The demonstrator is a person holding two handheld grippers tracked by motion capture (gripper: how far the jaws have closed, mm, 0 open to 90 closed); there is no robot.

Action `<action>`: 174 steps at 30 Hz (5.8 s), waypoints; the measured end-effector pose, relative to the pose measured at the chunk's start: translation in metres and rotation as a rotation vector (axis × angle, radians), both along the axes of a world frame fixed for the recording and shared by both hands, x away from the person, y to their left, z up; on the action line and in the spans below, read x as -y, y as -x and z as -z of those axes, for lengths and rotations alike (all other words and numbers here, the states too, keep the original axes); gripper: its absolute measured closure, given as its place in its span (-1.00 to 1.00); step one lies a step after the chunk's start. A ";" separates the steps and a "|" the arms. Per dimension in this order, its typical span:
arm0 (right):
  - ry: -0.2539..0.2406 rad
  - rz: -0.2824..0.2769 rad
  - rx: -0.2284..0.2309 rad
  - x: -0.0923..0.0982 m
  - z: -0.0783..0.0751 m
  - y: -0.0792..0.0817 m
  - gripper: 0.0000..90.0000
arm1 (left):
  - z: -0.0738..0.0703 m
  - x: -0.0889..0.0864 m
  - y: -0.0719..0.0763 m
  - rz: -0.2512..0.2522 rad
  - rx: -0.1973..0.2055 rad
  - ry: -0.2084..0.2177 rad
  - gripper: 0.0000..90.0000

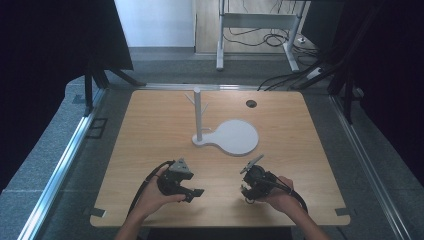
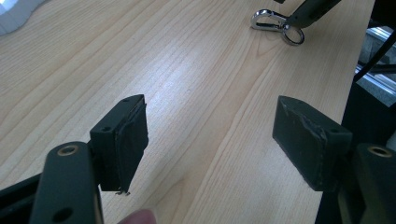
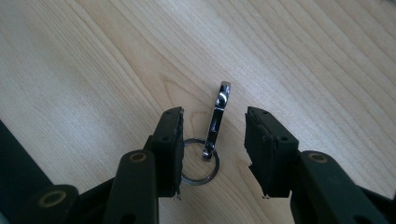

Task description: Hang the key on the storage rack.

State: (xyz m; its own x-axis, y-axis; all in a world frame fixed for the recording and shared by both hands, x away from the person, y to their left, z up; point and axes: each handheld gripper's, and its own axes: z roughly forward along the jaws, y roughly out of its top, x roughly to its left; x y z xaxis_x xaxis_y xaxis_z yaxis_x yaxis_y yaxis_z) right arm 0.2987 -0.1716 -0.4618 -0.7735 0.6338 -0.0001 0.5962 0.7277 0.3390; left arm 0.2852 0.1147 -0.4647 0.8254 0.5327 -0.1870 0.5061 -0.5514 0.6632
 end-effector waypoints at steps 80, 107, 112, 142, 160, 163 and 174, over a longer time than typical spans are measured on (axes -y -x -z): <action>-0.055 0.014 0.175 0.014 -0.057 -0.026 0.89 | -0.001 -0.003 0.000 -0.034 -0.006 -0.011 -0.40; -0.074 0.088 0.189 0.019 -0.066 -0.062 0.89 | 0.002 0.001 -0.002 -0.004 -0.014 -0.012 -0.40; -0.071 0.084 0.189 0.012 -0.069 -0.071 0.89 | 0.002 0.000 -0.002 -0.005 -0.014 -0.015 -0.40; -0.064 0.110 0.179 -0.033 -0.084 -0.136 0.89 | 0.002 -0.001 -0.002 0.018 -0.022 -0.007 -0.40; -0.055 0.114 0.181 -0.046 -0.085 -0.156 0.89 | 0.004 0.000 -0.002 0.019 -0.028 -0.005 -0.40; -0.057 0.115 0.184 -0.048 -0.086 -0.158 0.89 | 0.005 0.001 -0.002 0.021 -0.030 -0.007 -0.40; -0.069 0.119 0.198 -0.061 -0.089 -0.167 0.89 | 0.005 0.001 -0.001 0.020 -0.033 -0.003 -0.40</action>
